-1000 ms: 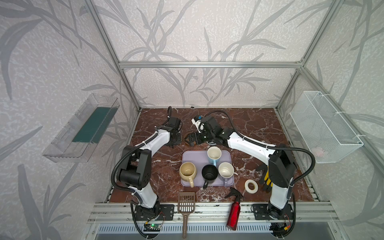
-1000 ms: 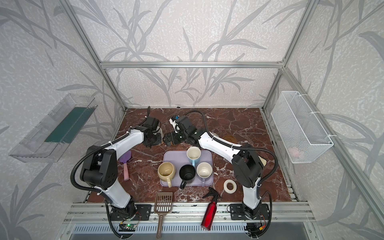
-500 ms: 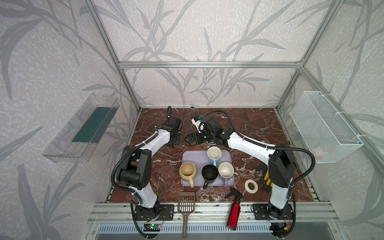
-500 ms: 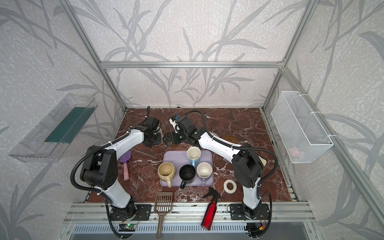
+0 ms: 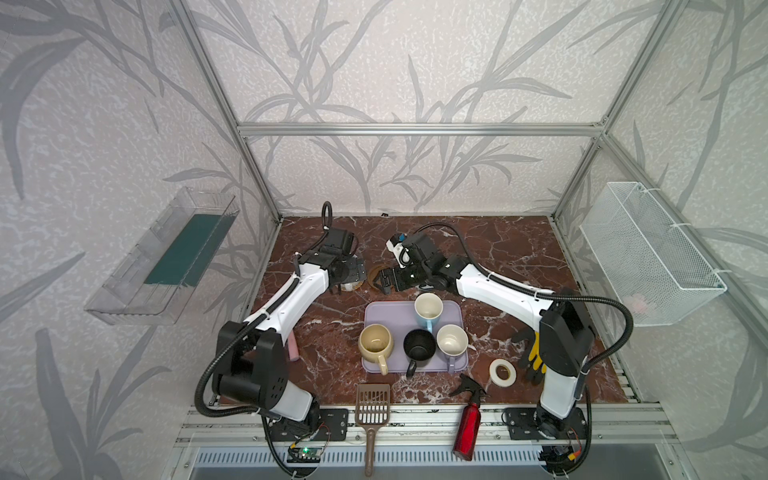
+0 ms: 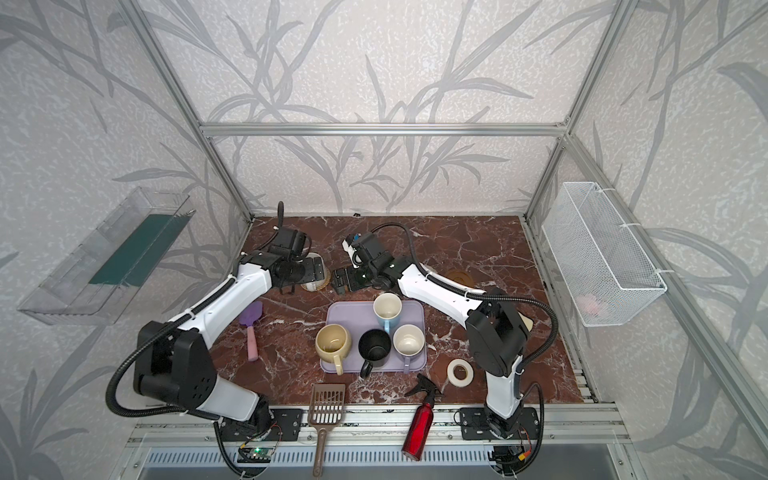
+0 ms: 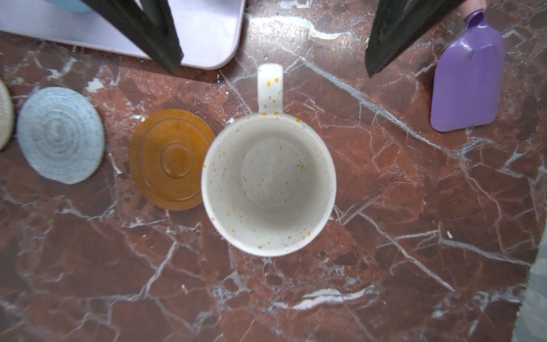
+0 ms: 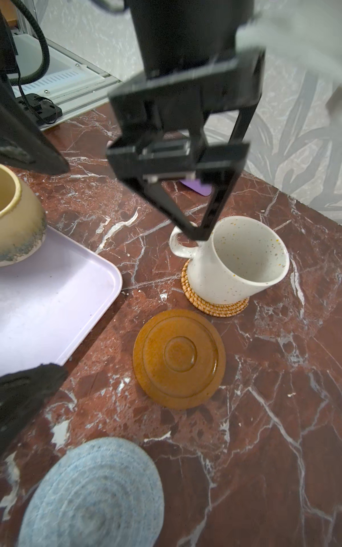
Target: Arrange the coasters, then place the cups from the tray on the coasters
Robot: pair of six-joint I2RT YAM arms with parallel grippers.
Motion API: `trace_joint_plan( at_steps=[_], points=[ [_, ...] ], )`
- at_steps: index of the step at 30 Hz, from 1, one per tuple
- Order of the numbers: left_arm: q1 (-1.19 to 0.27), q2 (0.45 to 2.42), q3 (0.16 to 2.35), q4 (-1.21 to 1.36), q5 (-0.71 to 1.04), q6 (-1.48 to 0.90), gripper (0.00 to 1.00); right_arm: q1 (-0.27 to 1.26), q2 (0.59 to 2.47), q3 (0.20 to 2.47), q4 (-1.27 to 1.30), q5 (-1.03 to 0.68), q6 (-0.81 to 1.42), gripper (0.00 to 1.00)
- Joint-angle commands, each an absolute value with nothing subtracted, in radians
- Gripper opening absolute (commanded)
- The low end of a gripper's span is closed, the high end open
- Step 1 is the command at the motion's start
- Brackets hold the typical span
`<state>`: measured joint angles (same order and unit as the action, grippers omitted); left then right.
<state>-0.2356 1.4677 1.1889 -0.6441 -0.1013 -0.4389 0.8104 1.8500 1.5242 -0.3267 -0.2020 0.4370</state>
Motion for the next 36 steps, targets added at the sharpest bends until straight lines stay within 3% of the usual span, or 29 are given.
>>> trace_joint_plan(
  at_steps=[1,13,23,36],
  points=[
    [-0.233,1.37,1.165,-0.66,-0.046,-0.473,0.99,0.807,1.755,1.493,-0.38,-0.166,0.421,0.99],
    [-0.235,1.146,1.092,-0.683,0.289,-0.503,0.99,0.807,1.528,1.333,-0.575,-0.038,0.384,0.99],
    [-0.243,1.096,1.018,-0.615,0.56,-0.522,0.99,0.805,1.476,1.24,-0.694,-0.074,0.42,0.99],
    [-0.328,1.067,0.859,-0.418,0.583,-0.594,0.99,0.828,1.469,1.124,-0.592,0.028,0.483,0.99]
  ],
)
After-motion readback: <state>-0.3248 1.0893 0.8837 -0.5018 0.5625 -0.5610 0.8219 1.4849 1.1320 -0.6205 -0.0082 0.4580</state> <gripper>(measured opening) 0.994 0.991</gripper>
